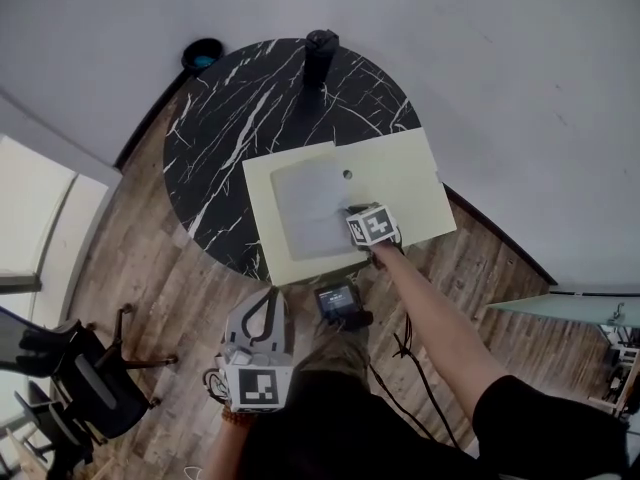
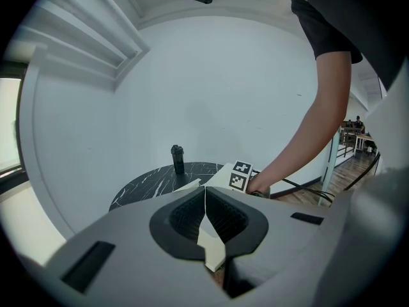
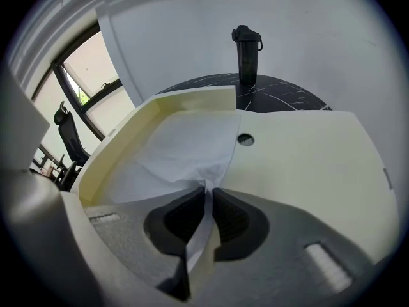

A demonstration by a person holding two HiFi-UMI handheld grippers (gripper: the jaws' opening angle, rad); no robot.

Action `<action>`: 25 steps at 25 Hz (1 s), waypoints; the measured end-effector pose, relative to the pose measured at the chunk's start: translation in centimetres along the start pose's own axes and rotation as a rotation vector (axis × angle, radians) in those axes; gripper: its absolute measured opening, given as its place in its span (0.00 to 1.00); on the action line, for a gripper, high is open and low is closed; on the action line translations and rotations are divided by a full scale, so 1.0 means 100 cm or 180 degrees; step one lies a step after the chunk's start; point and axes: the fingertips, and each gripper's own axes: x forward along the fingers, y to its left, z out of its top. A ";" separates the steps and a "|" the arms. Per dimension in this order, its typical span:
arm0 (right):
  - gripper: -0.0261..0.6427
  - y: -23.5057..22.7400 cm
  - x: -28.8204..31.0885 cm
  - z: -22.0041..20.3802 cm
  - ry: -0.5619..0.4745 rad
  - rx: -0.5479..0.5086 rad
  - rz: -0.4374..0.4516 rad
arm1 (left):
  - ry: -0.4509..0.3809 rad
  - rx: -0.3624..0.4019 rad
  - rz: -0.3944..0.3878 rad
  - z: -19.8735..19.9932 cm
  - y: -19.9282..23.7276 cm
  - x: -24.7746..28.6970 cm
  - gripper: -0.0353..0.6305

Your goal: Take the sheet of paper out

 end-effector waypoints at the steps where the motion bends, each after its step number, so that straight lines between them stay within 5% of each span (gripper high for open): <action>1: 0.09 0.000 0.000 0.000 0.0004 0.0021 -0.0005 | -0.0011 0.0005 -0.0007 0.000 0.001 0.000 0.06; 9: 0.06 -0.004 -0.015 -0.001 -0.0090 0.0077 -0.0139 | -0.0073 0.0316 -0.0161 0.000 0.000 0.005 0.06; 17: 0.04 -0.020 -0.052 -0.001 -0.0303 0.0147 -0.0336 | -0.0139 0.0062 -0.0287 0.010 -0.013 0.010 0.06; 25: 0.04 -0.037 -0.099 0.005 -0.0682 0.0262 -0.0466 | -0.0228 0.0235 -0.0476 0.026 -0.031 0.015 0.06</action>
